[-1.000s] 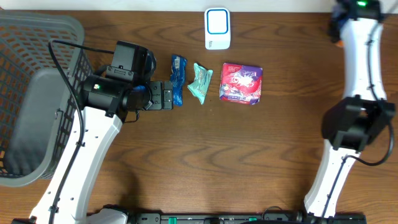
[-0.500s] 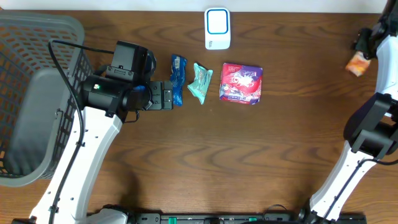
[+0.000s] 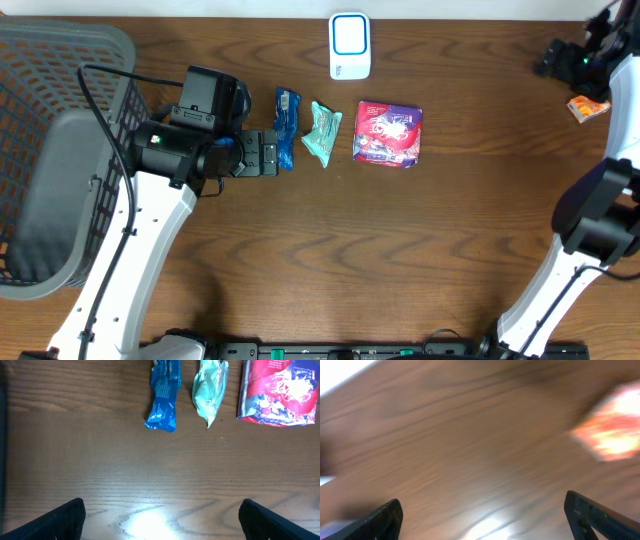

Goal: Scan the item barcode
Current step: 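Move the right gripper to the pad package and grasp it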

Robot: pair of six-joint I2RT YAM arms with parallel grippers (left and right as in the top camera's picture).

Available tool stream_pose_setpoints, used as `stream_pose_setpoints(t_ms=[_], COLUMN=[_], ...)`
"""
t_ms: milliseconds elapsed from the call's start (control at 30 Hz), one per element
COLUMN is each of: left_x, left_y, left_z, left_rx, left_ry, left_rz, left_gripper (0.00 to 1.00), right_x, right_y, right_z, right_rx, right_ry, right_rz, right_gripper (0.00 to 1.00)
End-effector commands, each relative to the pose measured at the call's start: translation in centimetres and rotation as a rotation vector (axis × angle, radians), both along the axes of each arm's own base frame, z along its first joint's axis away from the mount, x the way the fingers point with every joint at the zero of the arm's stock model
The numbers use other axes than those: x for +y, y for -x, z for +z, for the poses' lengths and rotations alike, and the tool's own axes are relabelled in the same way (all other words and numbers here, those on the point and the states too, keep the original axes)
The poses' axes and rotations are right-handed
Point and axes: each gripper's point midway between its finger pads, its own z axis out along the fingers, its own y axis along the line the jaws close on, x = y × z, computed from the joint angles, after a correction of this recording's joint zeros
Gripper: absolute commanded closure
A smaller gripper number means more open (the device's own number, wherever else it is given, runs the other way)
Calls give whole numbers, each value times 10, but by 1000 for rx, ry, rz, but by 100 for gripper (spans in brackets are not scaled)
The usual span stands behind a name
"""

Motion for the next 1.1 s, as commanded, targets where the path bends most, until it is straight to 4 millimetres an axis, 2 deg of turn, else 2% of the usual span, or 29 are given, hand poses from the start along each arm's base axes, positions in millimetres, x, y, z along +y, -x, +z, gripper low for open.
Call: stream_pose_setpoints(t_ms=[0, 200, 300, 467, 633, 833, 867, 900, 1033, 1067], left_x=[3, 3, 3, 3, 3, 3, 3, 3, 3, 3], left_y=[-1, -1, -1, -1, -1, -1, -1, -1, -1, -1], left_z=[0, 0, 0, 0, 0, 0, 0, 0, 0, 0], left_rx=[-2, -3, -3, -3, -3, -3, -2, -3, -2, -2], left_ry=[-15, -15, -15, -15, -15, -15, -15, -15, -15, -15], left_rz=[-5, -5, -5, -5, -5, -5, -5, -5, -5, -5], left_gripper=[2, 2, 2, 2, 2, 2, 2, 2, 2, 2], right_x=[86, 157, 186, 223, 234, 234, 234, 236, 251, 256], right_y=[7, 52, 71, 85, 95, 96, 97, 99, 108, 109], right_z=[48, 3, -24, -68, -111, -146, -150, -153, -150, -146], right_rx=[-86, 174, 275, 347, 406, 365, 360, 357, 367, 362], right_ry=[-309, -383, -379, -380, -311, -271, -273, -286, -396, -436], right_rz=[198, 312, 360, 390, 321, 332, 332, 337, 362, 376], right_gripper=[3, 5, 5, 9, 23, 28, 31, 41, 96, 99])
